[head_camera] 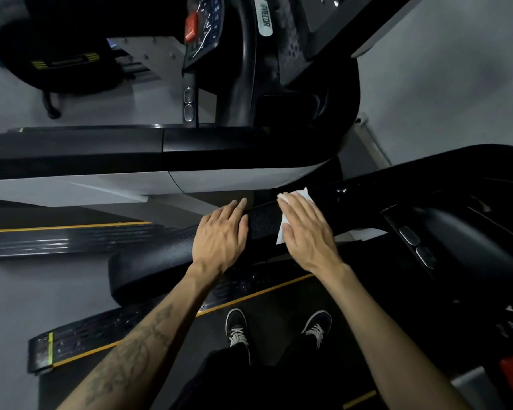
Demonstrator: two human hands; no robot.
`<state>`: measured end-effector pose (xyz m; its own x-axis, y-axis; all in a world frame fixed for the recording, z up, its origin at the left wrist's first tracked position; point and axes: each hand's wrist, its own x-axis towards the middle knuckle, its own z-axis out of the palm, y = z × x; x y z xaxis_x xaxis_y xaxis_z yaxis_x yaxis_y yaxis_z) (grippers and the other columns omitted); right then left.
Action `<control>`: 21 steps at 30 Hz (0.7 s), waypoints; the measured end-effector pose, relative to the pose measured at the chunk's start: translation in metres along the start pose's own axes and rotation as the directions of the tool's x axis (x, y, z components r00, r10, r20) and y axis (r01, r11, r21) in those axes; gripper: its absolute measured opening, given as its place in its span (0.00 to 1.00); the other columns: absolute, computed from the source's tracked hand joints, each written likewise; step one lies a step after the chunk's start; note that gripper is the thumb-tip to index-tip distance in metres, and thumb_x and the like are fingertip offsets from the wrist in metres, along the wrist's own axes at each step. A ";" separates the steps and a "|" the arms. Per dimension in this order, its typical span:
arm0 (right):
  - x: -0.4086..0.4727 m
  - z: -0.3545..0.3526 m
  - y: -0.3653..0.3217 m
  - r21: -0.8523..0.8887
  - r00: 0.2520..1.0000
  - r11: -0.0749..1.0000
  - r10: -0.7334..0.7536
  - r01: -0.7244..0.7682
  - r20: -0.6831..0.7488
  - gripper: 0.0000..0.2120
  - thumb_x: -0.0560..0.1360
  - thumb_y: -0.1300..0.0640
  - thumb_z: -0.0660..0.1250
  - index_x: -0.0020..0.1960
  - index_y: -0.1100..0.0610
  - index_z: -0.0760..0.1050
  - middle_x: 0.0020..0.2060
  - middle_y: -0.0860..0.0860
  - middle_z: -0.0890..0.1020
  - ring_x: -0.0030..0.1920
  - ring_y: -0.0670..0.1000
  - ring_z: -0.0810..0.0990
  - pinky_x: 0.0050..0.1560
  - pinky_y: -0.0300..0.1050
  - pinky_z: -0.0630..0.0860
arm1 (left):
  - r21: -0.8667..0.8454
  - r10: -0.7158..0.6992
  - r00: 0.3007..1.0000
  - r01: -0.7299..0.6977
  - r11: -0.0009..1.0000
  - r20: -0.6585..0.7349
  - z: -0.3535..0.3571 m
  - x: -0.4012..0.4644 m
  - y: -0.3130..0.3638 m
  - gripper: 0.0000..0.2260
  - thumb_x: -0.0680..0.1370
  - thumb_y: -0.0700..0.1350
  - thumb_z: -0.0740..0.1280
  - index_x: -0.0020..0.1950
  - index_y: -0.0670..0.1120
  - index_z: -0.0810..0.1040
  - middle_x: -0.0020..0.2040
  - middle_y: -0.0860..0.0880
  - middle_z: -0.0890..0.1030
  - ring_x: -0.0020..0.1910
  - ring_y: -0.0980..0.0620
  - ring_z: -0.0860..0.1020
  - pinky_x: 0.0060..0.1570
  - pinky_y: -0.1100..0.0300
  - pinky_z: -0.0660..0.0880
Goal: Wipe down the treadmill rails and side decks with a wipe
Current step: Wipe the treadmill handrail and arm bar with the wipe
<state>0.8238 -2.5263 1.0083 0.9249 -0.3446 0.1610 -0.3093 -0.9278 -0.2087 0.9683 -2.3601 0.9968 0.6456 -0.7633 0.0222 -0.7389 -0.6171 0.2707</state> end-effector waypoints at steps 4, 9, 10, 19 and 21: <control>0.012 -0.004 0.007 -0.075 0.981 0.978 0.196 -0.195 0.008 0.32 0.83 0.47 0.44 0.80 0.62 0.63 0.79 0.58 0.66 0.81 0.56 0.60 0.82 0.54 0.52 | 0.009 -0.002 1.000 0.002 1.000 0.026 0.001 0.002 0.001 0.27 0.85 0.57 0.45 0.78 0.49 0.70 0.73 0.47 0.76 0.70 0.47 0.75 0.68 0.50 0.70; 0.031 0.003 -0.008 -0.065 0.972 0.972 0.229 -0.226 0.057 0.36 0.81 0.44 0.40 0.80 0.62 0.63 0.80 0.58 0.65 0.81 0.55 0.58 0.82 0.52 0.47 | -0.013 -0.085 0.995 0.086 0.996 0.048 -0.001 0.011 0.022 0.31 0.83 0.59 0.43 0.75 0.45 0.74 0.71 0.45 0.78 0.70 0.44 0.75 0.69 0.48 0.69; 0.021 0.005 -0.007 -0.044 0.988 0.987 0.155 -0.154 0.021 0.32 0.83 0.46 0.43 0.80 0.62 0.63 0.80 0.57 0.65 0.81 0.55 0.59 0.82 0.53 0.50 | -0.021 -0.070 0.996 0.071 0.997 0.055 -0.002 0.014 0.028 0.32 0.82 0.59 0.42 0.76 0.45 0.73 0.72 0.45 0.77 0.71 0.44 0.74 0.70 0.48 0.68; -0.009 0.002 0.024 -0.016 0.997 0.998 0.061 -0.062 -0.046 0.28 0.86 0.48 0.49 0.81 0.62 0.59 0.81 0.57 0.61 0.82 0.53 0.56 0.82 0.55 0.55 | -0.014 -0.038 0.999 0.039 0.999 0.039 0.008 0.019 0.053 0.30 0.84 0.59 0.43 0.80 0.47 0.68 0.75 0.45 0.75 0.75 0.45 0.71 0.74 0.48 0.65; 0.006 0.006 0.016 -0.010 0.980 0.981 0.191 -0.192 -0.050 0.31 0.86 0.45 0.46 0.80 0.63 0.61 0.80 0.59 0.64 0.81 0.55 0.59 0.82 0.54 0.54 | -0.004 -0.047 0.997 0.047 0.999 0.054 0.008 0.019 0.053 0.30 0.84 0.59 0.43 0.80 0.47 0.68 0.75 0.45 0.75 0.75 0.45 0.71 0.74 0.48 0.65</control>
<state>0.8258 -2.5428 0.9999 0.8365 -0.5220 0.1665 -0.4830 -0.8460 -0.2259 0.9400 -2.4088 1.0039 0.6686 -0.7425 -0.0422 -0.7067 -0.6519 0.2750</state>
